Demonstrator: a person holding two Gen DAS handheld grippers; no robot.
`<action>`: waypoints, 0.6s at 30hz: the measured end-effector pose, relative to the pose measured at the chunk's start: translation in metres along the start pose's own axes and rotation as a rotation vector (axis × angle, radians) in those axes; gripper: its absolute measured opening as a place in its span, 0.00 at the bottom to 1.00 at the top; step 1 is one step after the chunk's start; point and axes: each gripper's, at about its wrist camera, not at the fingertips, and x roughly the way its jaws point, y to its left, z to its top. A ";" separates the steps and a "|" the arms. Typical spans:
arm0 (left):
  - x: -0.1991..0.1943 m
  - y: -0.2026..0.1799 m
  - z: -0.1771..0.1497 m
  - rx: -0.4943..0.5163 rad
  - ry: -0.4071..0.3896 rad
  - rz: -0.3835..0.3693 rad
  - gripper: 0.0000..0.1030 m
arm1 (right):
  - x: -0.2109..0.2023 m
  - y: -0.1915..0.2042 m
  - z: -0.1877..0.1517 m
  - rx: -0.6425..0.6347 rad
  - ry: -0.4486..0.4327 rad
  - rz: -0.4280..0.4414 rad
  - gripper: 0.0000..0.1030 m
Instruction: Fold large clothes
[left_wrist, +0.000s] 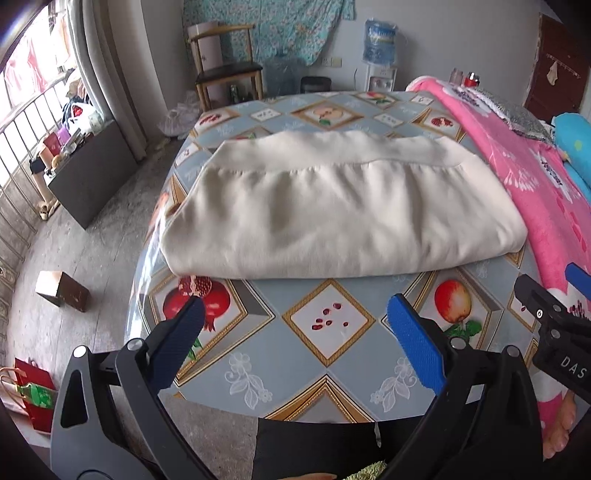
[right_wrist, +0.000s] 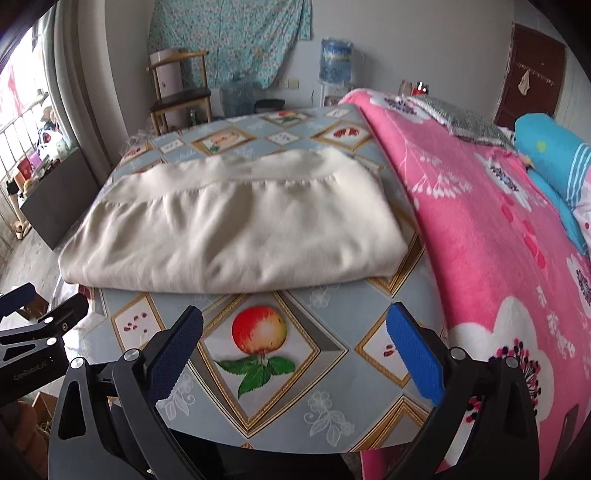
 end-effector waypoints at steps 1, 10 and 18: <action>0.003 0.001 -0.001 -0.008 0.011 0.000 0.93 | 0.004 0.000 -0.001 0.001 0.014 -0.005 0.94; 0.024 0.004 -0.004 -0.033 0.085 -0.003 0.93 | 0.008 0.004 -0.002 -0.016 0.038 -0.015 0.94; 0.038 0.010 -0.003 -0.040 0.127 0.008 0.93 | 0.016 0.016 -0.002 -0.050 0.059 -0.011 0.94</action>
